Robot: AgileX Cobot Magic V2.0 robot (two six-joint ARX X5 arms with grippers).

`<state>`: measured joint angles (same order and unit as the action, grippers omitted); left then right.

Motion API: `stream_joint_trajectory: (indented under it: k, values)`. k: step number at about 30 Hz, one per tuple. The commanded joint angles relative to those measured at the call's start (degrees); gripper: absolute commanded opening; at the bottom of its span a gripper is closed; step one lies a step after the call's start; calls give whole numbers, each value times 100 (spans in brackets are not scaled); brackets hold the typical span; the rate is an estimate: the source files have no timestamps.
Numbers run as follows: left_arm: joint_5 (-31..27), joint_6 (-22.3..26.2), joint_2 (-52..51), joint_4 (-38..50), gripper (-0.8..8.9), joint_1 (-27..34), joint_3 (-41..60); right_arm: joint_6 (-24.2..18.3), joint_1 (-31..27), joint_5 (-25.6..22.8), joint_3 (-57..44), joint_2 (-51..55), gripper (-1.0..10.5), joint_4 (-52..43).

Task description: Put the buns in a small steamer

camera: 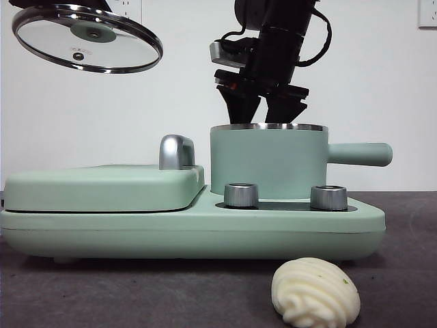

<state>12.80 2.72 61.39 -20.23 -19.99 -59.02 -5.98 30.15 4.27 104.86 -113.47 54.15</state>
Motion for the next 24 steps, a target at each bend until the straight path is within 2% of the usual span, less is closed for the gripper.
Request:
stream_joint_trajectory:
  k: [1, 5, 11, 15, 24]
  values:
    - [7, -46, 4, 184, 11, -15, -92, -50, 26, -92, 175, -155, 371, -205]
    - [7, -46, 4, 184, 11, -15, -92, -39, 24, -157, 579, 37, 371, 129]
    - [7, -46, 4, 186, 11, -15, -92, -15, 208, -138, 424, 1121, 361, -682]
    - [7, -46, 4, 184, 11, -15, -92, 0, 472, -190, -916, 2212, 361, -2138]
    - [7, -44, 4, 184, 11, -15, -92, 179, 1010, -282, -3375, 3952, 361, -3532]
